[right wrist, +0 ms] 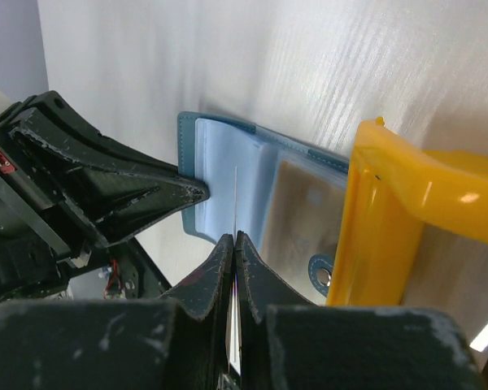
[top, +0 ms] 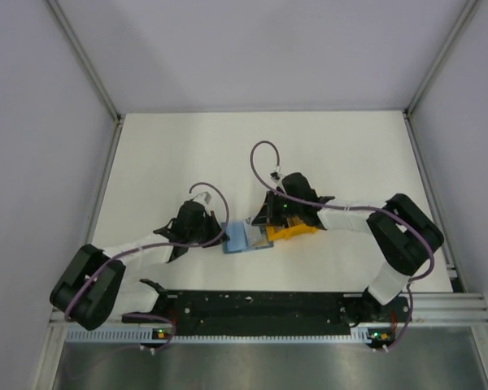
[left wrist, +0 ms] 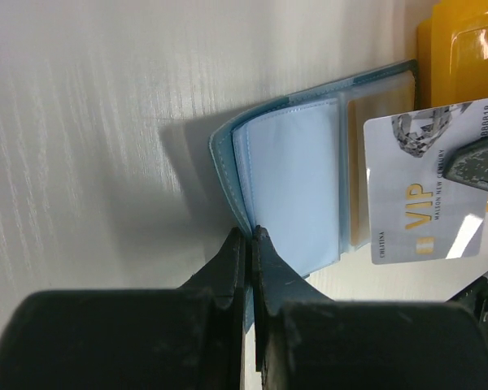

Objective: Put the credit cards into the card holder
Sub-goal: Insert the credit card into the card holder.

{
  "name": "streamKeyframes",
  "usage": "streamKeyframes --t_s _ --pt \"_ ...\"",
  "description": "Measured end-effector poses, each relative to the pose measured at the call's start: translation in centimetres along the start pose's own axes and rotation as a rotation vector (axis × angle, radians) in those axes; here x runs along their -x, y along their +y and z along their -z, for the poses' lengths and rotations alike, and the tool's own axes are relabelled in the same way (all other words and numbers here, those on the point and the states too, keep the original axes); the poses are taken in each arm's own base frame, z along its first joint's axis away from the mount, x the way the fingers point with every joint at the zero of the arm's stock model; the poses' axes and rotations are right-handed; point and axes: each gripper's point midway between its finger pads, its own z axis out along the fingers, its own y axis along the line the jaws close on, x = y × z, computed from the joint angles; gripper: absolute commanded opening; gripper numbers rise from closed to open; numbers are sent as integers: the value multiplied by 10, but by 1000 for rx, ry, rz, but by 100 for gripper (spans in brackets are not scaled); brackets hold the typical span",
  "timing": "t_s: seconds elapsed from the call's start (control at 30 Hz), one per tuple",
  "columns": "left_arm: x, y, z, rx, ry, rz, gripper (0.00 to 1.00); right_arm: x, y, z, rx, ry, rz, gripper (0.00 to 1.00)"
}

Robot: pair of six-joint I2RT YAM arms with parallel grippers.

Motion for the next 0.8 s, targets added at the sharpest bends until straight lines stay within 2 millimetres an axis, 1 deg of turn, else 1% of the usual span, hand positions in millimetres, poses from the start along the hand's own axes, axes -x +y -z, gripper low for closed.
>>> streamKeyframes --t_s 0.07,0.1,0.17,0.27,0.4,0.57,0.8 --pt "2 -1 -2 -1 2 4 0 0 -1 -5 11 1 1 0" --pt "2 -2 -3 -1 2 7 2 -1 -2 -7 10 5 -1 0" --pt "2 -2 -3 0 3 12 10 -3 -7 -10 0 14 -14 0" --pt "2 -1 -3 6 2 19 13 -5 -11 -13 -10 21 -30 0" --pt "2 0 -3 15 1 24 21 -2 -9 -14 -6 4 -31 0" --pt "3 2 -1 27 -5 25 25 0 -10 -14 -11 -5 -31 0" --pt "3 4 2 41 -9 26 25 2 -11 -15 -17 -14 -40 0"
